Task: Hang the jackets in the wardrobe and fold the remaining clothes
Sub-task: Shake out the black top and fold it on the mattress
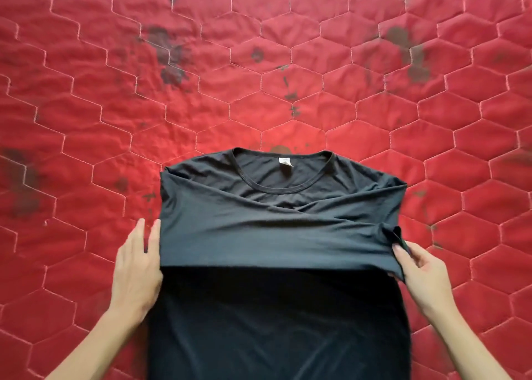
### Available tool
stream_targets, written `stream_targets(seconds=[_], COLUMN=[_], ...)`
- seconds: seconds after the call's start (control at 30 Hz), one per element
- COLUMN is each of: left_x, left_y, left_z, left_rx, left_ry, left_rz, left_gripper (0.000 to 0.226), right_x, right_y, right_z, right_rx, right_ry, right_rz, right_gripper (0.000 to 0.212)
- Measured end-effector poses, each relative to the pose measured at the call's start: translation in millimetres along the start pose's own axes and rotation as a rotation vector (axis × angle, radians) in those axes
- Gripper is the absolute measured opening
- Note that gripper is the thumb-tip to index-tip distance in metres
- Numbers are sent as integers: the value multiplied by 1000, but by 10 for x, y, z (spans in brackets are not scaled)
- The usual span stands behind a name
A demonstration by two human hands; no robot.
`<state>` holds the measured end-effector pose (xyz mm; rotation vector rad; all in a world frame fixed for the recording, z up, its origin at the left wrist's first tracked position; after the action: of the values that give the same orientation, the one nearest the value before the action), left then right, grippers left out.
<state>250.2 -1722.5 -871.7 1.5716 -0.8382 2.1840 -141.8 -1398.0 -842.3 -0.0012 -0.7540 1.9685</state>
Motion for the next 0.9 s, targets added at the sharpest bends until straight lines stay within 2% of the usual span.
stream_targets(seconds=[0.07,0.17,0.33,0.43,0.57,0.7,0.83,0.9], left_x=[-13,-51,-65,-71,-70,-182,-261,-313], left_y=[-99,-186,-141,-197,-371,-655,-893,-1064], left_z=[63,60,-3,-4,13,13,-66,-43], left_rx=[56,147,294,315,363,307,196,188], left_ry=[-87,-142,-334,-505,-650,-646,-664,-702], left_rz=[62,138,259,247,291,409,438,517], left_gripper=[99,84,62,55,45,34,27,23], right_x=[9,-39,-197,-268,-286,-170,11,128], right_y=[25,55,150,142,-28,-398,-856,-1073], right_z=[-77,-180,-157,-97,-211,-404,-712,-875], right_rx=[11,34,56,65,-8,-145,-280,-306], right_ry=[-27,-142,-184,-179,-222,-348,-449,-533], right_rz=[-33,-49,-126,-185,-197,-149,-44,-31], right_gripper=[24,16,21,23,37,61,58,55])
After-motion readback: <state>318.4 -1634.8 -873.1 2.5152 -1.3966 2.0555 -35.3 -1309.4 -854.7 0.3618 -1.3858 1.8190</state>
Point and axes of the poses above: each hand's wrist, its own y-axis towards the middle knuckle, its own x-axis out of the back of the hand, z = x × y, the point moved 2 cm from there along y, towards the middle knuckle, and after that the axes turned 14 degrees about y, right-handed, at the moved point
